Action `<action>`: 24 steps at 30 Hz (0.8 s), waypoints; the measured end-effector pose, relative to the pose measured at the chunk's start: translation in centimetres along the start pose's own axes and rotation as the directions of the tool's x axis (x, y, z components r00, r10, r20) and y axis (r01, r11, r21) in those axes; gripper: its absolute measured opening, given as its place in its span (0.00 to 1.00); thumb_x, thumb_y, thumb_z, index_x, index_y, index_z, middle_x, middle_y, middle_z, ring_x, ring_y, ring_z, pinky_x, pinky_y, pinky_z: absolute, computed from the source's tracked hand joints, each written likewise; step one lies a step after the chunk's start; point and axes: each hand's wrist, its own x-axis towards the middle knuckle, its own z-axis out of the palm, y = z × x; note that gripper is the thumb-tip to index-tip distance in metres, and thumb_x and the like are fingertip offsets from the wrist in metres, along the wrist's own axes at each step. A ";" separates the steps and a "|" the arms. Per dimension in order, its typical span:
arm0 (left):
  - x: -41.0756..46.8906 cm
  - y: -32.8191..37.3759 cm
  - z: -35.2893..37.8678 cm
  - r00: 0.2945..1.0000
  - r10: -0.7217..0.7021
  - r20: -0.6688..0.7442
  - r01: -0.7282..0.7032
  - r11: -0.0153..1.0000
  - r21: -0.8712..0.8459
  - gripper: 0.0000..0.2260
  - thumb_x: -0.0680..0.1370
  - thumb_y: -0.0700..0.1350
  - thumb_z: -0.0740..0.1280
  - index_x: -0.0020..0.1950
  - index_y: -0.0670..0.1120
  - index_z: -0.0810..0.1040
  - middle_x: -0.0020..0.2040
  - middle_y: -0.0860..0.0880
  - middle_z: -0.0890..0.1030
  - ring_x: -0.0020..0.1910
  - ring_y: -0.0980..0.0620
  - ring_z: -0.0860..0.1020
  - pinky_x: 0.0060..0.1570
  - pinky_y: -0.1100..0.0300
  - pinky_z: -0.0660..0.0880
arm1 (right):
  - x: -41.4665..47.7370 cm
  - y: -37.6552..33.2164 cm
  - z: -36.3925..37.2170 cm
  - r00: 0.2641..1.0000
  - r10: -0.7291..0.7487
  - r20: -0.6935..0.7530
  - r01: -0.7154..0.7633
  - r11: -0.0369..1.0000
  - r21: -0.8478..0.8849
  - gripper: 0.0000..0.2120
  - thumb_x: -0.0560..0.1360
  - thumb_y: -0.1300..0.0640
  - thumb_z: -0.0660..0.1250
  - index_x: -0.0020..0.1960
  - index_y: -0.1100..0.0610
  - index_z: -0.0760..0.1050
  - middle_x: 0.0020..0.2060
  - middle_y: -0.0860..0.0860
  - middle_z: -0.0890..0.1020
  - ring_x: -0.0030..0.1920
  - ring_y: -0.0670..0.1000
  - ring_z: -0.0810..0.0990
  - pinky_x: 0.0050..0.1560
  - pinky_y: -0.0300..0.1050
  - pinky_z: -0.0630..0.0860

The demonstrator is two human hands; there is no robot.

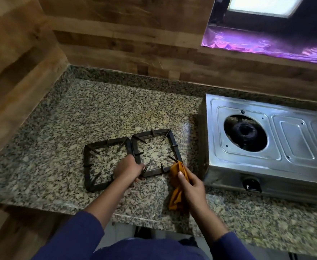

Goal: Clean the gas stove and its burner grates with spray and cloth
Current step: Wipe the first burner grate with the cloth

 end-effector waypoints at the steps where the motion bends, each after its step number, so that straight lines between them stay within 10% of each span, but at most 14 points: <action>1: 0.1 0.0 0.0 1.000 0.003 0.003 -0.003 1.000 0.010 0.16 0.76 0.61 0.67 0.45 0.48 0.73 0.37 0.51 0.79 0.33 0.52 0.79 0.27 0.62 0.68 | -0.1 0.1 0.1 1.000 -0.001 -0.005 0.001 1.000 0.009 0.21 0.77 0.54 0.69 0.69 0.53 0.74 0.60 0.50 0.82 0.58 0.48 0.81 0.61 0.52 0.78; 6: 0.6 0.1 0.1 0.999 0.028 0.017 -0.027 0.998 -0.062 0.17 0.74 0.63 0.68 0.47 0.50 0.75 0.42 0.52 0.79 0.37 0.51 0.78 0.35 0.61 0.72 | -0.3 0.3 0.7 0.999 -0.011 -0.037 0.012 1.000 0.022 0.21 0.77 0.54 0.70 0.69 0.53 0.73 0.61 0.49 0.81 0.60 0.48 0.80 0.64 0.52 0.76; 12: 0.1 2.5 -0.1 0.977 0.128 0.169 0.030 0.707 -0.707 0.26 0.73 0.60 0.68 0.64 0.43 0.76 0.55 0.46 0.82 0.52 0.46 0.79 0.56 0.47 0.76 | -1.0 -0.5 1.4 0.991 -0.107 -0.081 0.109 0.994 0.027 0.19 0.77 0.52 0.69 0.68 0.50 0.75 0.60 0.47 0.82 0.58 0.43 0.80 0.56 0.41 0.78; 18: -0.8 4.0 0.0 0.940 0.163 0.301 0.097 0.717 -0.690 0.27 0.80 0.61 0.58 0.71 0.44 0.66 0.67 0.44 0.75 0.62 0.42 0.76 0.61 0.44 0.74 | -1.6 -1.6 3.3 0.880 -0.469 -0.073 0.406 0.823 -0.396 0.21 0.76 0.60 0.70 0.68 0.51 0.74 0.52 0.47 0.75 0.54 0.41 0.75 0.54 0.28 0.71; 24: -0.7 4.0 0.2 0.921 0.091 0.379 0.242 0.629 -0.739 0.14 0.83 0.54 0.58 0.58 0.44 0.74 0.56 0.42 0.81 0.54 0.42 0.80 0.52 0.44 0.80 | -2.8 -1.8 4.3 0.926 -0.378 0.001 0.364 0.891 -0.270 0.15 0.77 0.59 0.69 0.62 0.50 0.79 0.43 0.48 0.75 0.46 0.44 0.76 0.46 0.29 0.70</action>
